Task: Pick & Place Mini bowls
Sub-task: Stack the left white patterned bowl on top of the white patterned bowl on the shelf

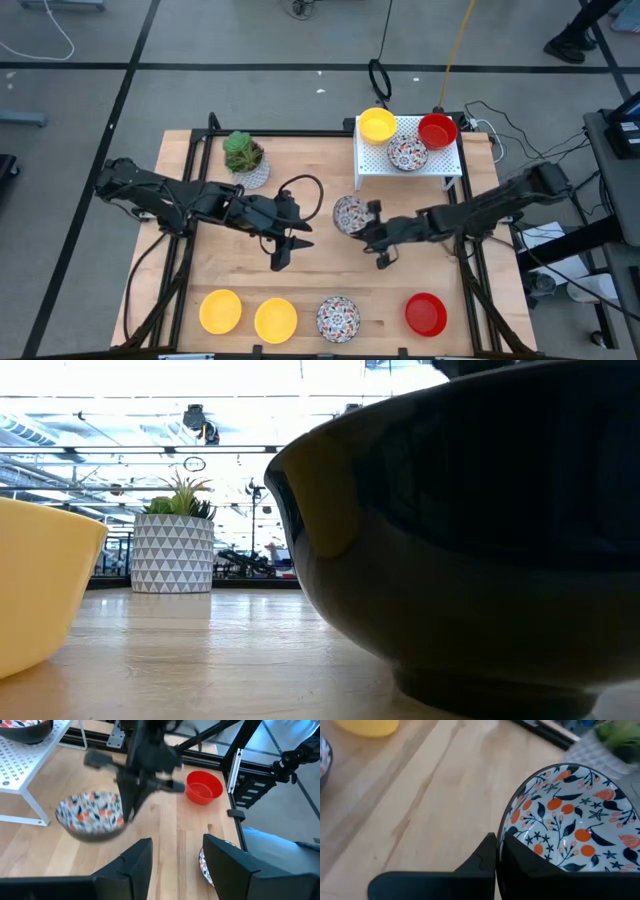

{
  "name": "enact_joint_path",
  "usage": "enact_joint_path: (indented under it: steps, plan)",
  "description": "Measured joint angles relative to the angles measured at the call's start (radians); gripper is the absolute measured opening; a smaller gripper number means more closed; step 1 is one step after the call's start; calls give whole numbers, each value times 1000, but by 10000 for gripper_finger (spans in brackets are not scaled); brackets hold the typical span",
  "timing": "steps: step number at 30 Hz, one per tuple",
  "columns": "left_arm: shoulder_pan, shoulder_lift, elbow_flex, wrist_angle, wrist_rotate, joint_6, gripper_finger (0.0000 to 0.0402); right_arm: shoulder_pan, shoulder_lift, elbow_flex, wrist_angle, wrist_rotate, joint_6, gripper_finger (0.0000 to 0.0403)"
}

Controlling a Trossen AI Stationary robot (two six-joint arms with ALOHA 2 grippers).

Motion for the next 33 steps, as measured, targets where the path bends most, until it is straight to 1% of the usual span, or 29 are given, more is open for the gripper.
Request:
enact_joint_path:
  steps: [2,4,6,9,13,18,23,28,33]
  plan:
    - [2,0,0,2,0,0,179,-13,-70,4,-62,4,29,3]
    - [2,0,0,6,-2,0,179,-33,-126,32,-167,17,68,2]
    - [2,0,0,15,-17,0,179,-49,-167,78,-291,80,102,2]
    - [3,0,0,19,-34,0,179,-75,-207,162,-445,166,108,2]
    - [3,0,0,19,-38,0,179,-130,-228,275,-599,214,126,1]
    - [3,1,0,4,-38,0,179,-214,-237,388,-725,214,170,1]
    - [3,1,0,-13,-38,15,180,-303,-237,457,-868,214,239,1]
    - [3,1,0,-27,-38,24,179,-385,-236,464,-1010,213,314,1]
    - [3,1,0,-27,-38,50,179,-434,-236,464,-1091,213,349,2]
